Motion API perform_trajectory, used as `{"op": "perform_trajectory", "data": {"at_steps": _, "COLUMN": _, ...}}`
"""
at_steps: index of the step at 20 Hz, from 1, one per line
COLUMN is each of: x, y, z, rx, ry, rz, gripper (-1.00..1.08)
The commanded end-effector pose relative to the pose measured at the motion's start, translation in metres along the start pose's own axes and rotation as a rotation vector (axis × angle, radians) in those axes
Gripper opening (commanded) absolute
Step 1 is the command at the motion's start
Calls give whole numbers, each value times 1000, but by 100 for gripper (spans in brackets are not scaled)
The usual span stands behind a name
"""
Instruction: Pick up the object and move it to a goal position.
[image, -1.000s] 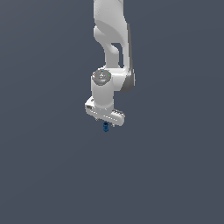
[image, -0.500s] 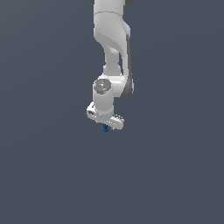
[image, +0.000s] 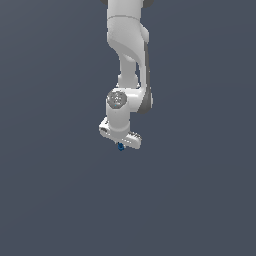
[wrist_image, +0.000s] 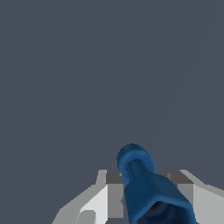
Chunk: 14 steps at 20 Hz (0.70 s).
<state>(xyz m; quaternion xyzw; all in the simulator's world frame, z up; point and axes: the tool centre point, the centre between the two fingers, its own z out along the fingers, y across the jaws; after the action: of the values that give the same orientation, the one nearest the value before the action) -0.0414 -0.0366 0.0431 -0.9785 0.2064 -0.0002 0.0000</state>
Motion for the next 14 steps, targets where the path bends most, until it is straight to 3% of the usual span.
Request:
{"op": "perform_trajectory", "data": {"at_steps": 1, "x": 0, "y": 0, "z": 0, "rx": 0, "ry": 0, "rz": 0, "gripper": -100}}
{"op": "perform_trajectory", "data": {"at_steps": 8, "x": 0, "y": -2, "z": -5, "rx": 0, "ry": 0, "rz": 0, "gripper": -100}}
{"op": "perform_trajectory", "data": {"at_steps": 14, "x": -1, "y": -12, "z": -32, "rx": 0, "ry": 0, "rz": 0, "gripper": -100}}
